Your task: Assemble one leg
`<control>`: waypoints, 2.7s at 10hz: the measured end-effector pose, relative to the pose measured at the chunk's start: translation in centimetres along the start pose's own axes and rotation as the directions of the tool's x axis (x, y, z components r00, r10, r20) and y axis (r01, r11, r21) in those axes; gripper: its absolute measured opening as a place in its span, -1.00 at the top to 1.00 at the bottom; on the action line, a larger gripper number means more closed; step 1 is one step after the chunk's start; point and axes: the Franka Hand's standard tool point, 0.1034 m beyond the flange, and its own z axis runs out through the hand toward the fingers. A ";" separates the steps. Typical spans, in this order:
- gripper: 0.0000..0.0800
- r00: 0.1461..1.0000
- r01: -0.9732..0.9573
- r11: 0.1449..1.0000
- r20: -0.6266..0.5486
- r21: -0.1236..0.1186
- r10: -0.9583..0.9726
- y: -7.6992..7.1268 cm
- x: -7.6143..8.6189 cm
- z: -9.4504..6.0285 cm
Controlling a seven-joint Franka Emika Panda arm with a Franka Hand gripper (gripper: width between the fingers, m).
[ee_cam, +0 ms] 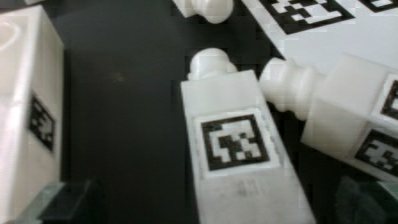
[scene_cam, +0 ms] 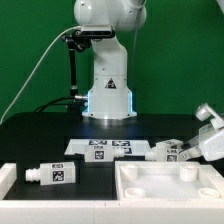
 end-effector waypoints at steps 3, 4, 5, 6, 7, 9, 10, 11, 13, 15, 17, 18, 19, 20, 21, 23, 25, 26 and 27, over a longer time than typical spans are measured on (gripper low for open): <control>-0.62 1.000 -0.004 1.000 0.010 0.006 0.004 -0.2 0.0 0.6; -0.62 1.000 -0.010 1.000 0.015 0.008 0.010 -0.4 0.1 0.8; -0.41 1.000 -0.009 1.000 0.015 0.008 0.009 -0.3 0.1 0.8; 0.05 1.000 -0.010 1.000 0.015 0.009 0.009 -0.3 0.1 0.8; 0.29 1.000 -0.010 1.000 0.016 0.009 0.010 -0.3 0.0 0.8; 0.29 1.000 -0.010 1.000 0.016 0.009 0.010 -0.3 0.0 0.9; 0.29 1.000 -0.011 1.000 0.015 0.009 0.011 -0.2 0.0 0.8; 0.29 0.998 0.011 0.999 0.060 0.034 -0.013 0.5 -1.8 0.0; 0.29 0.993 -0.024 0.997 0.114 0.077 0.016 4.2 -6.1 -2.2; 0.29 0.990 -0.072 0.993 0.130 0.097 0.059 6.1 -8.3 -2.1; 0.29 0.991 -0.068 0.993 0.117 0.093 0.057 6.0 -7.8 -2.1; 0.29 0.993 -0.072 0.993 0.096 0.089 0.064 6.3 -7.8 -2.2; 0.29 0.991 -0.097 0.991 0.103 0.091 0.087 6.2 -7.9 -2.3; 0.29 0.977 -0.187 0.978 0.120 0.093 0.175 6.3 -8.4 -2.8; 0.29 0.972 -0.226 0.961 0.107 0.162 0.210 7.1 -9.4 -3.5; 0.29 0.944 -0.329 0.906 0.083 0.267 0.319 10.2 -12.1 -3.4; 0.29 0.926 -0.369 0.877 0.044 0.308 0.374 12.1 -13.3 -1.8; 0.29 0.915 -0.367 0.879 -0.051 0.306 0.400 12.9 -13.2 -1.1; 0.29 0.901 -0.364 0.879 -0.124 0.307 0.416 12.7 -13.5 -0.6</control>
Offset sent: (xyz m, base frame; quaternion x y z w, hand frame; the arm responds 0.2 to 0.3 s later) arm -0.0087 -0.0041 -0.0079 0.0118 -0.0242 0.0448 0.9986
